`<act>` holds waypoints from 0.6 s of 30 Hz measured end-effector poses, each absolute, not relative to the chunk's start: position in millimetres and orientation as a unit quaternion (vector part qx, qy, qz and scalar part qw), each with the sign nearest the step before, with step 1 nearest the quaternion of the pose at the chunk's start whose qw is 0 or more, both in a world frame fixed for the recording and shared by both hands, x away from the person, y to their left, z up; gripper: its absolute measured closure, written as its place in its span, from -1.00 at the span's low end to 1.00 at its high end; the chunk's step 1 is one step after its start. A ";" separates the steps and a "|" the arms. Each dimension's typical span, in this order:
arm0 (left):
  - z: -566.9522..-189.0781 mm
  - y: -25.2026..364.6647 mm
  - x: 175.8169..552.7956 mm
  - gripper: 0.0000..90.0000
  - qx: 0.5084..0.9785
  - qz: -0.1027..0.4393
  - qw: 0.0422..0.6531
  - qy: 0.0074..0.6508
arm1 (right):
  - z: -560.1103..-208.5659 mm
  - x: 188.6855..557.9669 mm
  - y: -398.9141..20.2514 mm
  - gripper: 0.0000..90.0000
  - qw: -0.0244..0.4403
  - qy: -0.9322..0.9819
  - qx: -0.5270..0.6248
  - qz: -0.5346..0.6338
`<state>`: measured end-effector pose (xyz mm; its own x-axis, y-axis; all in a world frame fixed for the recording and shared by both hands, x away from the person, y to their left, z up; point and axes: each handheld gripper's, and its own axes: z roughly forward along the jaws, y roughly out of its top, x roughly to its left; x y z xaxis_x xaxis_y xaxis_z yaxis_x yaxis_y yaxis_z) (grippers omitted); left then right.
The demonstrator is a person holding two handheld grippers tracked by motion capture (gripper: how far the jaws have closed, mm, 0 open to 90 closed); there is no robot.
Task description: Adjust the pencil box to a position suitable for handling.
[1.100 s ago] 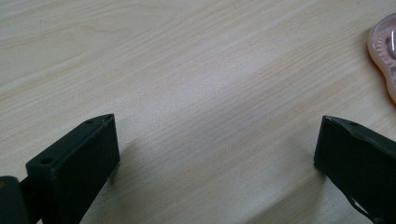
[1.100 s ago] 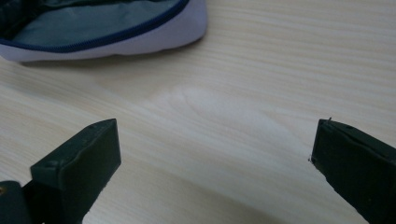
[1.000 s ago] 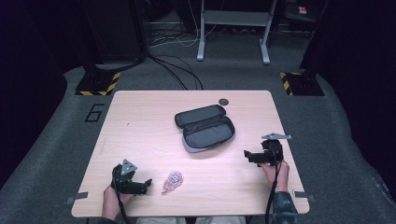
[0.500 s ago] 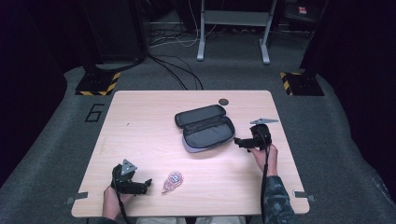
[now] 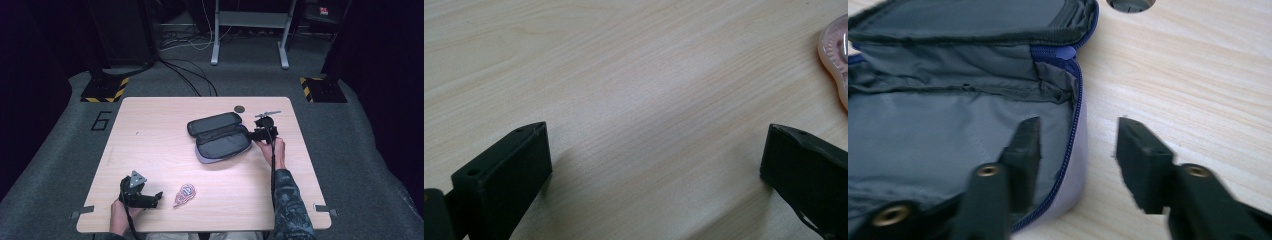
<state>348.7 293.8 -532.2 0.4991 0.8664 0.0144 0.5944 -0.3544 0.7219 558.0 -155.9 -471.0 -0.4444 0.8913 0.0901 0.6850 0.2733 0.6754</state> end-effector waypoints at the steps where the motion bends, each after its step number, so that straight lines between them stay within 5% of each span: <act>1: -532.2 293.8 348.6 -1.00 0.798 0.202 0.336 0.458 | -472.3 559.3 -154.9 0.43 0.159 0.780 0.509 0.327; 7: -532.1 294.1 348.7 -1.00 0.799 0.202 0.335 0.456 | -479.6 561.4 -151.0 0.90 0.139 0.779 0.527 0.310; 18: -532.1 294.2 348.7 -1.00 0.799 0.202 0.335 0.456 | -480.6 529.0 -142.9 0.94 0.126 0.756 0.560 0.314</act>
<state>348.7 294.2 -532.1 0.5017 0.8649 0.0175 0.5942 -0.3592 0.7197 529.0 -142.9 -480.6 -0.3417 0.9260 0.1605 0.7674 0.1763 0.6165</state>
